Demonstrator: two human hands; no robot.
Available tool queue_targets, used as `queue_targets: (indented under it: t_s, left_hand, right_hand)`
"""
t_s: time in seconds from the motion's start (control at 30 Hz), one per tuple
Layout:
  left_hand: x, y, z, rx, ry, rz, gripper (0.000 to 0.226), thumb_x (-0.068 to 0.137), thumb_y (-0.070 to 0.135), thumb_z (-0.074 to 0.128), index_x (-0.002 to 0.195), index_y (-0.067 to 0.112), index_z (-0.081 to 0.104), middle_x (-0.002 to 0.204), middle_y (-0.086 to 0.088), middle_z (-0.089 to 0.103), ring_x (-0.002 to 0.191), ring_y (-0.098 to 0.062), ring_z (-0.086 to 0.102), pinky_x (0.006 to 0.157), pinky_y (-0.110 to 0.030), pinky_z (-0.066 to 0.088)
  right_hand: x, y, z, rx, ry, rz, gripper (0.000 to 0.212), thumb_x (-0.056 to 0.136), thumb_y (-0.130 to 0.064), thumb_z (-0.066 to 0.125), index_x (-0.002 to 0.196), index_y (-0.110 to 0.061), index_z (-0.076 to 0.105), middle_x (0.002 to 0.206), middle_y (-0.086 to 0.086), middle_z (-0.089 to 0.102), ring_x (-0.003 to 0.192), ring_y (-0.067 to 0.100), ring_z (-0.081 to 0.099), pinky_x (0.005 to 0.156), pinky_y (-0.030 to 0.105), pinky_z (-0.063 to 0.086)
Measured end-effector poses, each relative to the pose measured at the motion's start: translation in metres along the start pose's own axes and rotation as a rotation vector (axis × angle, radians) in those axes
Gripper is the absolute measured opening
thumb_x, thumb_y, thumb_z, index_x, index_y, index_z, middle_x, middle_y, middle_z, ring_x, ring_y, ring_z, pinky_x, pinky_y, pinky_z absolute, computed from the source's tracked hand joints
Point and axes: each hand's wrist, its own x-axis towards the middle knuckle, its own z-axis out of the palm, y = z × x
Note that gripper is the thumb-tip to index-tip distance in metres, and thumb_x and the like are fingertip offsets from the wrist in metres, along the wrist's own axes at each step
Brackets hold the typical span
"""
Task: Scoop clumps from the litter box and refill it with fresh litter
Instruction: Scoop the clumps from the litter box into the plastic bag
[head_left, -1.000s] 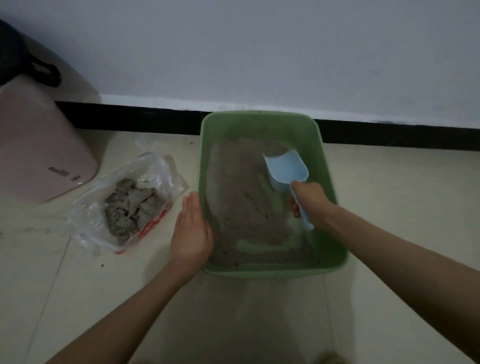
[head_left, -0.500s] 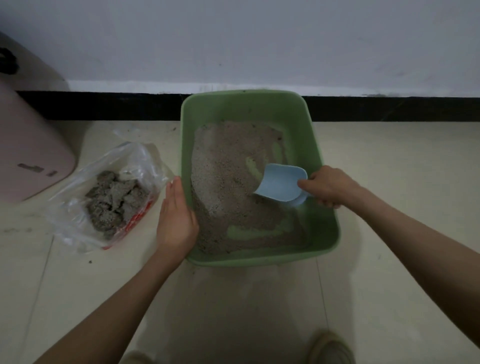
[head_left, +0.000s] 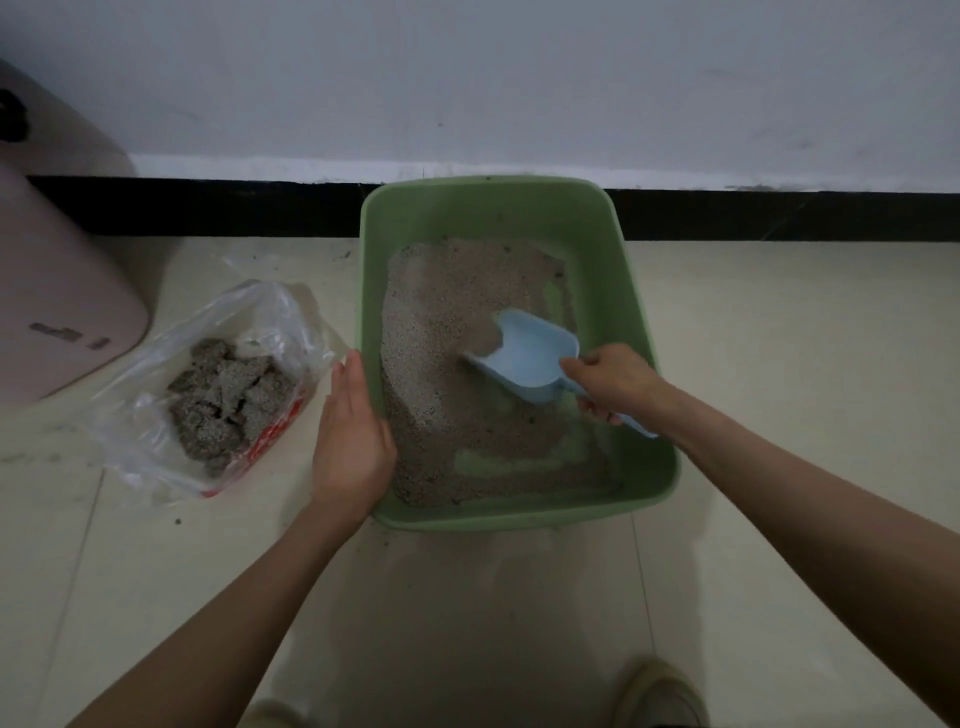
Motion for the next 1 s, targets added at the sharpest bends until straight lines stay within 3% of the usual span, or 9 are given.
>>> queue_targets:
  t_s: [0.07, 0.13, 0.3, 0.43, 0.63, 0.73, 0.83, 1.0]
  left_hand:
    - [0.000, 0.000, -0.001, -0.005, 0.002, 0.000, 0.071, 0.086, -0.003, 0.038, 0.148, 0.004, 0.004, 0.155, -0.020, 0.011, 0.144, -0.028, 0.010, 0.118, -0.035, 0.010]
    - [-0.001, 0.001, -0.001, -0.007, -0.003, -0.005, 0.071, 0.086, -0.003, 0.038, 0.148, 0.003, 0.004, 0.155, -0.019, 0.010, 0.144, -0.027, 0.009, 0.118, -0.035, 0.010]
    - [0.000, 0.002, -0.001, -0.027, 0.006, 0.002, 0.071, 0.086, -0.005, 0.039, 0.148, 0.002, 0.006, 0.154, -0.020, 0.013, 0.144, -0.028, 0.010, 0.118, -0.036, 0.010]
    - [0.000, 0.002, -0.001, -0.033, 0.009, 0.004, 0.070, 0.086, -0.005, 0.039, 0.148, 0.002, 0.006, 0.154, -0.019, 0.013, 0.144, -0.028, 0.010, 0.118, -0.037, 0.011]
    - [-0.001, 0.004, -0.002, -0.030, 0.012, -0.007, 0.070, 0.087, -0.004, 0.039, 0.148, 0.003, 0.006, 0.155, -0.017, 0.013, 0.145, -0.026, 0.009, 0.118, -0.036, 0.010]
    - [0.000, 0.002, -0.001, -0.028, 0.006, -0.009, 0.070, 0.086, -0.003, 0.039, 0.148, 0.003, 0.008, 0.154, -0.018, 0.015, 0.144, -0.028, 0.013, 0.118, -0.040, 0.013]
    - [0.002, 0.000, -0.001, -0.031, 0.001, -0.009, 0.072, 0.083, -0.004, 0.040, 0.148, 0.004, 0.009, 0.153, -0.020, 0.019, 0.142, -0.030, 0.018, 0.117, -0.045, 0.017]
    - [-0.001, 0.004, -0.001, -0.029, 0.006, -0.025, 0.072, 0.085, -0.005, 0.038, 0.148, 0.004, 0.005, 0.155, -0.018, 0.013, 0.144, -0.027, 0.011, 0.118, -0.039, 0.012]
  right_hand:
    - [0.001, -0.006, -0.011, -0.088, 0.092, -0.059, 0.035, 0.098, -0.031, 0.043, 0.083, -0.006, 0.062, 0.057, 0.002, 0.055, 0.045, 0.013, 0.048, 0.044, 0.022, 0.039]
    - [0.000, -0.009, -0.025, -0.207, 0.126, -0.053, 0.038, 0.095, -0.030, 0.045, 0.072, -0.004, 0.060, 0.053, 0.003, 0.054, 0.044, 0.016, 0.049, 0.048, 0.024, 0.042]
    - [-0.011, -0.006, -0.033, -0.353, -0.061, 0.083, 0.033, 0.085, -0.016, 0.047, 0.055, -0.003, 0.054, 0.038, 0.003, 0.048, 0.039, 0.018, 0.042, 0.042, 0.019, 0.036]
    - [-0.011, -0.002, -0.031, -0.267, -0.131, 0.080, 0.026, 0.086, -0.015, 0.047, 0.064, -0.002, 0.054, 0.055, 0.011, 0.048, 0.043, 0.020, 0.037, 0.043, 0.021, 0.031]
    - [0.009, -0.010, -0.005, -0.037, -0.096, 0.047, 0.031, 0.095, -0.024, 0.045, 0.076, -0.001, 0.054, 0.060, 0.010, 0.053, 0.044, 0.017, 0.040, 0.043, 0.023, 0.032]
    - [0.021, -0.029, 0.005, -0.019, -0.060, -0.024, 0.036, 0.096, -0.027, 0.045, 0.074, 0.000, 0.055, 0.061, 0.010, 0.054, 0.046, 0.018, 0.043, 0.044, 0.024, 0.034]
    - [0.024, -0.032, 0.002, 0.005, -0.022, -0.049, 0.038, 0.096, -0.028, 0.046, 0.085, 0.005, 0.062, 0.061, 0.009, 0.056, 0.046, 0.017, 0.044, 0.043, 0.024, 0.035]
    - [0.019, -0.010, -0.002, 0.011, -0.014, -0.013, 0.038, 0.094, -0.028, 0.048, 0.098, 0.006, 0.065, 0.059, 0.007, 0.057, 0.045, 0.016, 0.044, 0.042, 0.021, 0.035]
